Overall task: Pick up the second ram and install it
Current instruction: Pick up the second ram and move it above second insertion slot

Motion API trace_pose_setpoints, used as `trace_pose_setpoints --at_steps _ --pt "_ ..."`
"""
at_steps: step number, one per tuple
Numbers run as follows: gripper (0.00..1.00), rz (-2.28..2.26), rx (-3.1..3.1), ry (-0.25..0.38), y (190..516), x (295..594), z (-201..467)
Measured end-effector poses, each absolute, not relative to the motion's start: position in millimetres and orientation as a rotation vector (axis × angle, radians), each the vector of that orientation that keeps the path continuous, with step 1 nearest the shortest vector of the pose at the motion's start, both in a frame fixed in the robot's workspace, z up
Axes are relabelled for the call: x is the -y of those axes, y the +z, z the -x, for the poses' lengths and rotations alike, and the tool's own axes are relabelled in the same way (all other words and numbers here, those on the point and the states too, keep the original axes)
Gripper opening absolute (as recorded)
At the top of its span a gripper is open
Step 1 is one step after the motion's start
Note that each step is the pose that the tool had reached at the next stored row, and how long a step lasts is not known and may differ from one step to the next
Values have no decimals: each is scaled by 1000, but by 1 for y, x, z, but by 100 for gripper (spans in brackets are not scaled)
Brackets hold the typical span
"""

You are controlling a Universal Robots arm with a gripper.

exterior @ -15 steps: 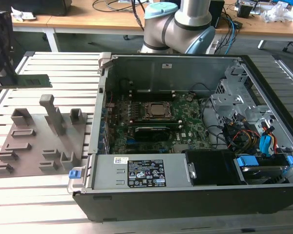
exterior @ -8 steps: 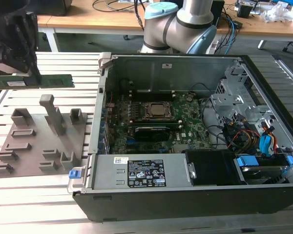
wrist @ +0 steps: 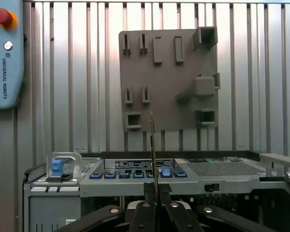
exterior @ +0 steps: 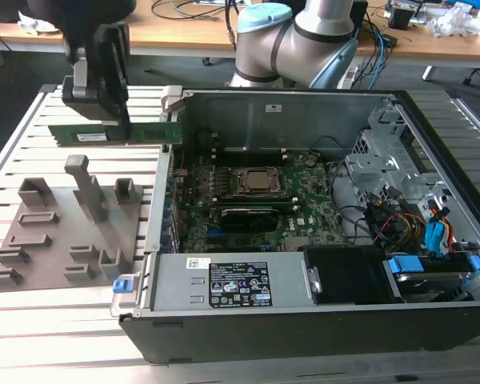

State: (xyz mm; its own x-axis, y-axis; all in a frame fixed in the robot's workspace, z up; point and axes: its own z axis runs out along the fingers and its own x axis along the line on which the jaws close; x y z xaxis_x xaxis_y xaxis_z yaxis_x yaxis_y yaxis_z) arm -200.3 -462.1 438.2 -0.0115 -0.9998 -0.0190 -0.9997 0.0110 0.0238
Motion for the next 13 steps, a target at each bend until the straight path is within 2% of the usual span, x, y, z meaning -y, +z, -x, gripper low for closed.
trace_pose_setpoints --at_steps 13 --pt "14 -2205 2230 -50 438 462 129"
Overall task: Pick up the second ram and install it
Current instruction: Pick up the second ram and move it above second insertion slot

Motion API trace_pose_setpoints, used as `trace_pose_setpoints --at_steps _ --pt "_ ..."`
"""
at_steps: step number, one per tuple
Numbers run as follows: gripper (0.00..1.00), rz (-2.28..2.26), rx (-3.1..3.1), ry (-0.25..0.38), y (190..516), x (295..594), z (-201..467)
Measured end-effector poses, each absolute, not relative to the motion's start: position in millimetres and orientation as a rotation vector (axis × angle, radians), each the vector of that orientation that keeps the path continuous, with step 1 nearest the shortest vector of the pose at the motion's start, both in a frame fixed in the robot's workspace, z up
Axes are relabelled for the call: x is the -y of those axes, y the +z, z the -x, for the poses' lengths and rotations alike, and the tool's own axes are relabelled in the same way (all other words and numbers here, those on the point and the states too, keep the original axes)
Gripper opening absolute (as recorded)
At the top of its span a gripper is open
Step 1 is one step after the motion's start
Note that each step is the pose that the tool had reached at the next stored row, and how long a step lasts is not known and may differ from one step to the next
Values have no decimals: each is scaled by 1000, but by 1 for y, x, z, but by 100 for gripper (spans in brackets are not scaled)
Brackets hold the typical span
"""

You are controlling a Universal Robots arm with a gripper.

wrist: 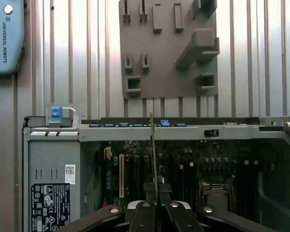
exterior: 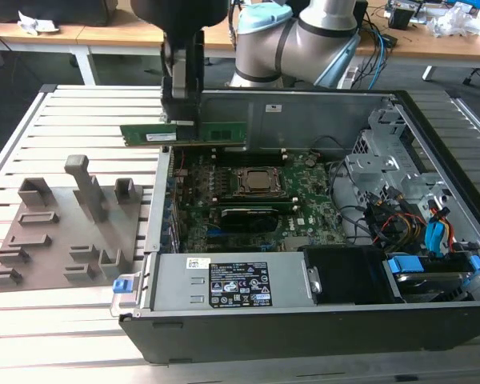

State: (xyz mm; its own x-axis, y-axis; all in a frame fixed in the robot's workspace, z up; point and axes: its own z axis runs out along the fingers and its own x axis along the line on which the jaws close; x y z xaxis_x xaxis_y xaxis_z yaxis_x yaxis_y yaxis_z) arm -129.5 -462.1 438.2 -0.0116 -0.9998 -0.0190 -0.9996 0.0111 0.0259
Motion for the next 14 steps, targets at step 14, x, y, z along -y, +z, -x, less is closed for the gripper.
trace_pose_setpoints --at_steps 14 --pt "14 -2203 2228 -54 438 462 36"
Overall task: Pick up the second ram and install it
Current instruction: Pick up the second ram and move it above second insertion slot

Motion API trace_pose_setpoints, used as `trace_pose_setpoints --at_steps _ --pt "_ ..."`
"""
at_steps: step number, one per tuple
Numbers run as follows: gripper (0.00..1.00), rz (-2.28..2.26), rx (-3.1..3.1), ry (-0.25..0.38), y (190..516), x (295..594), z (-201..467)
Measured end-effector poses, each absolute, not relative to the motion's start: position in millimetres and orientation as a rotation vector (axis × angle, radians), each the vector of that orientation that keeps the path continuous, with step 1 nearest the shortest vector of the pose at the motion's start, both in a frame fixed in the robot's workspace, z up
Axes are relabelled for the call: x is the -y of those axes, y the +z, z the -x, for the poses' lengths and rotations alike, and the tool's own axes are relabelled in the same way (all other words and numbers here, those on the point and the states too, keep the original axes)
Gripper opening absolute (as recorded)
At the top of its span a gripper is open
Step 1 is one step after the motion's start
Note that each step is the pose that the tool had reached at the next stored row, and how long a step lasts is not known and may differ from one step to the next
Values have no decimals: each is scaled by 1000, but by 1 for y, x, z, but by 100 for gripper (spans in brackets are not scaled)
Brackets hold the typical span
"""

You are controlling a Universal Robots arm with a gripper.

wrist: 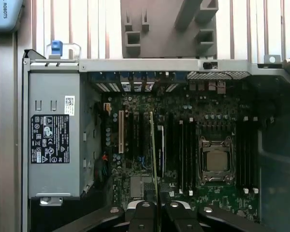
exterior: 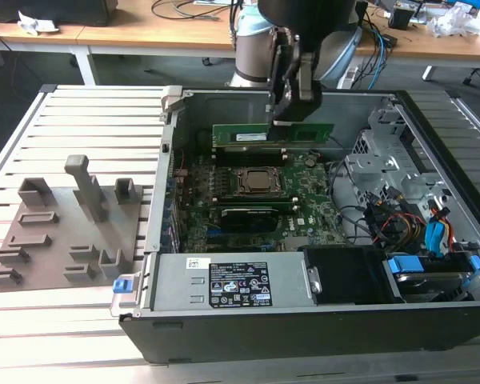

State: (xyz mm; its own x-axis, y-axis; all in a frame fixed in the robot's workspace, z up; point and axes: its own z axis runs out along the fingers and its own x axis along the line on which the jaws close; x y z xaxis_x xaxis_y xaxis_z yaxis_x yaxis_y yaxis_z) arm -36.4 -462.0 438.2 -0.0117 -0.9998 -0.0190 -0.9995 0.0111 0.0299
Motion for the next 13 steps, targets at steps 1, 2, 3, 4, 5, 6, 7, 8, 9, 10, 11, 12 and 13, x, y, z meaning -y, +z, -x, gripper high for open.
trace_pose_setpoints --at_steps 1,2,3,4,5,6,7,8,9,10,11,12,13 --pt "14 -2203 2228 -54 438 462 32" --pt "14 -2203 2228 -55 438 462 28" --pt "14 -2203 2228 -56 438 462 20" --pt "14 -2201 2229 -56 438 462 16" --pt "14 -2190 2243 -59 438 462 15" --pt "14 -2159 2275 -61 437 462 15" --pt "14 -2123 2315 -69 436 462 15" --pt "14 -2118 2328 -80 436 462 14" --pt "14 -2114 2353 -109 436 462 15" --pt "14 -2105 2367 -118 435 462 14" --pt "14 -2102 2370 -118 434 462 14" --pt "14 -2099 2372 -119 431 462 12" --pt "14 -2097 2372 -121 428 462 9"
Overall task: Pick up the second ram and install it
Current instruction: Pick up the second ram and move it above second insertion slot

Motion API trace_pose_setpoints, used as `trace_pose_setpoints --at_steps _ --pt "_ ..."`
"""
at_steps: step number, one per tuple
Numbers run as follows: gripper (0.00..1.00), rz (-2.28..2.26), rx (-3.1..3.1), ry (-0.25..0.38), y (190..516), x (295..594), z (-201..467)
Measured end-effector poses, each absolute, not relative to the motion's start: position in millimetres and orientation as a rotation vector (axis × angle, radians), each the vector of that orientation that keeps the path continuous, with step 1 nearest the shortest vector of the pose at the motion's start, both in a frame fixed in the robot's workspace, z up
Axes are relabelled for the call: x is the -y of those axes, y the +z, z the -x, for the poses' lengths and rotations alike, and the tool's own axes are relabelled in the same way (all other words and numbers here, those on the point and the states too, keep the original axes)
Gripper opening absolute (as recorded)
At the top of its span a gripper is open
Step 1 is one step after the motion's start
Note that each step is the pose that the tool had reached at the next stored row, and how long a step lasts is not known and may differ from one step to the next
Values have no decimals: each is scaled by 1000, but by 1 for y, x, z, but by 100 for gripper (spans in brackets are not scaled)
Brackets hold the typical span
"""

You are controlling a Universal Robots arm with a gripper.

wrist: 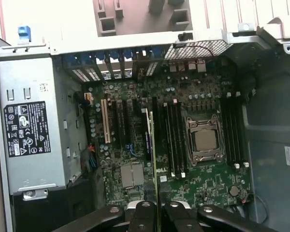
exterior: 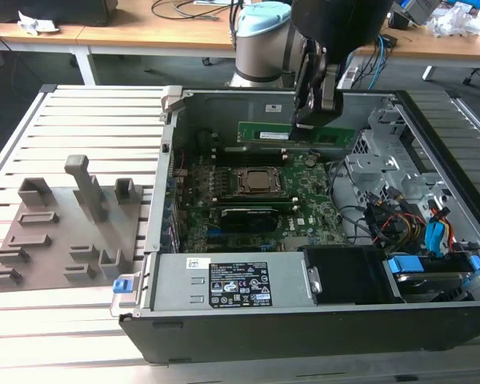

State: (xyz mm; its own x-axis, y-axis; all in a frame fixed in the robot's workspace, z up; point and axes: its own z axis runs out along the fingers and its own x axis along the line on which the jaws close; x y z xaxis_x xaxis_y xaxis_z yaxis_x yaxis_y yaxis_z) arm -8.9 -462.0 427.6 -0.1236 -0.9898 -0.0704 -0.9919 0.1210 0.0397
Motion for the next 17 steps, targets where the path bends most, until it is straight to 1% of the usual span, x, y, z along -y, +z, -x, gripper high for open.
trace_pose_setpoints --at_steps 17 --pt "14 2064 -2336 126 393 462 -9"
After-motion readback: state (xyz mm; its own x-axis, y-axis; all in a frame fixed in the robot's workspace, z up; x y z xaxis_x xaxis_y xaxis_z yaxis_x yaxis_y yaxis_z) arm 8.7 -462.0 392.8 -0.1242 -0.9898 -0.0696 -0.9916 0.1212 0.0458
